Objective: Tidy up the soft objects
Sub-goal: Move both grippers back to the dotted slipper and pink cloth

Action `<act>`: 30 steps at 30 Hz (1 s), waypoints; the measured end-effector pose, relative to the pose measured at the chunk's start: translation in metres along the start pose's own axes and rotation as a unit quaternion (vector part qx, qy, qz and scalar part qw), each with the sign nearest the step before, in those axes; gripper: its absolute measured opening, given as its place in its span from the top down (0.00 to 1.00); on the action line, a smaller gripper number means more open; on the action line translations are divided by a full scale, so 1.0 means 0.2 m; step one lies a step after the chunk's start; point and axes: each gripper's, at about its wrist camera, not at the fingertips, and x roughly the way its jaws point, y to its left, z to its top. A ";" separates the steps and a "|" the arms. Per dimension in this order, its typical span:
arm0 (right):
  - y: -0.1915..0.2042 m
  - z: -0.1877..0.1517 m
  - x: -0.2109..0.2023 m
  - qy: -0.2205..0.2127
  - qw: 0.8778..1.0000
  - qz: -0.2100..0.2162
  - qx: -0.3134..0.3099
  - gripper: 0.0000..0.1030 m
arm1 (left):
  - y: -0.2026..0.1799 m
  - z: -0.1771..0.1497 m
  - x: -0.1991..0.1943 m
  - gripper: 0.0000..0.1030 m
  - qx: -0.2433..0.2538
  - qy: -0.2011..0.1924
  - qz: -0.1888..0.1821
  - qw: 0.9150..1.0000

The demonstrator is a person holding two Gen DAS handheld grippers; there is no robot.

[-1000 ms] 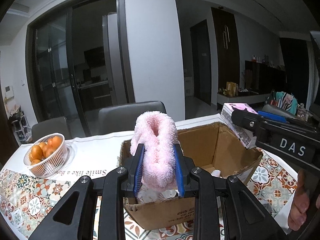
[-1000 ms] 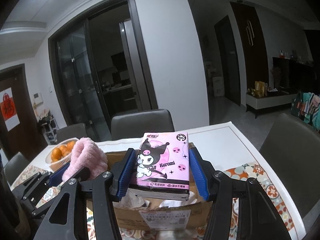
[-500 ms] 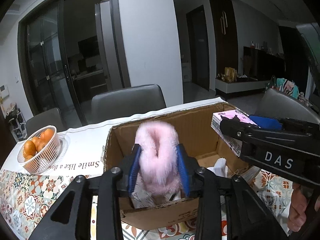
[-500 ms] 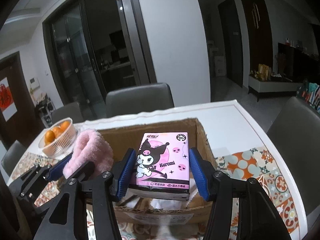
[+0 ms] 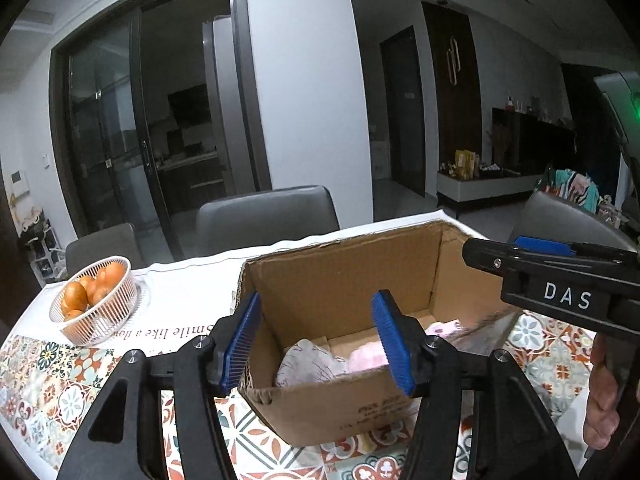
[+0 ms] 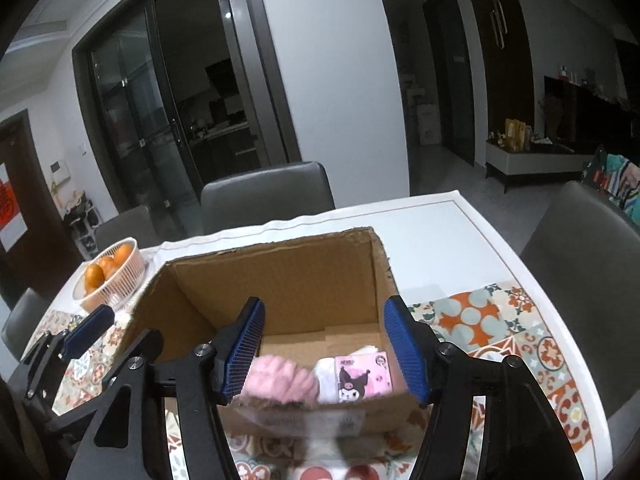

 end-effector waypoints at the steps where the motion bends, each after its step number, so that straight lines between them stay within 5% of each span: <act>1: 0.00 0.00 -0.03 -0.003 1.000 0.000 0.000 0.39 | -0.01 0.00 -0.02 0.44 0.000 -0.001 -0.002 1.000; 30: 0.03 -0.25 -0.71 -0.066 0.998 -0.009 -0.006 0.36 | -0.09 -0.13 -0.64 0.44 -0.005 -0.018 -0.027 0.999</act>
